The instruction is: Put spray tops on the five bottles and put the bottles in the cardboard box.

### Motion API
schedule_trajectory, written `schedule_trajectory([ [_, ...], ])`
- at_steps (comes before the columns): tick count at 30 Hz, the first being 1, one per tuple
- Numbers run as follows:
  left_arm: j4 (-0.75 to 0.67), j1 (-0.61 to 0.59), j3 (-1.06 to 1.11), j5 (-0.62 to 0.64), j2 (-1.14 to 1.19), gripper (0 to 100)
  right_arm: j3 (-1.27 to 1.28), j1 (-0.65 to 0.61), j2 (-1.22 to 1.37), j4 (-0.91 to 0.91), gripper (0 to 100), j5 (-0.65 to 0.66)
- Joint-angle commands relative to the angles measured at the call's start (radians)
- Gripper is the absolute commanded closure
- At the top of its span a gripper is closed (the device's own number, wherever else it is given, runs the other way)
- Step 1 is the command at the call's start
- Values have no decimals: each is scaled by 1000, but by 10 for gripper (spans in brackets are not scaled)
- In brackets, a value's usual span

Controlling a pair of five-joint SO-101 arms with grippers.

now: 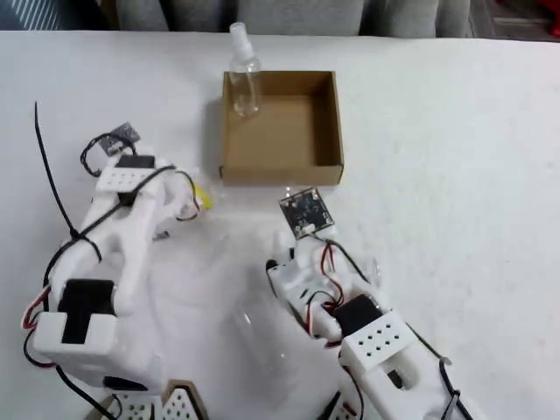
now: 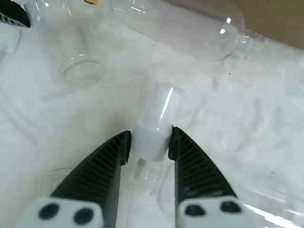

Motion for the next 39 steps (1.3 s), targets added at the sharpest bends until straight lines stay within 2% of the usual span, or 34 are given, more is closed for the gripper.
schedule_trajectory([
  [1,-20,-56,-64,14,-5,688,-11,2,1,-15,983,11],
  [16,-54,-36,-54,8,2,711,-11,-1,1,-16,983,12],
  [22,-58,4,-54,-74,2,965,-11,2,1,-18,983,12],
  [26,-58,7,-54,-84,4,893,-11,2,1,-18,983,12],
  [34,-48,15,-80,-89,-10,876,-11,2,1,-18,983,12],
  [39,26,8,-92,-80,-90,736,-11,2,1,-19,983,12],
])
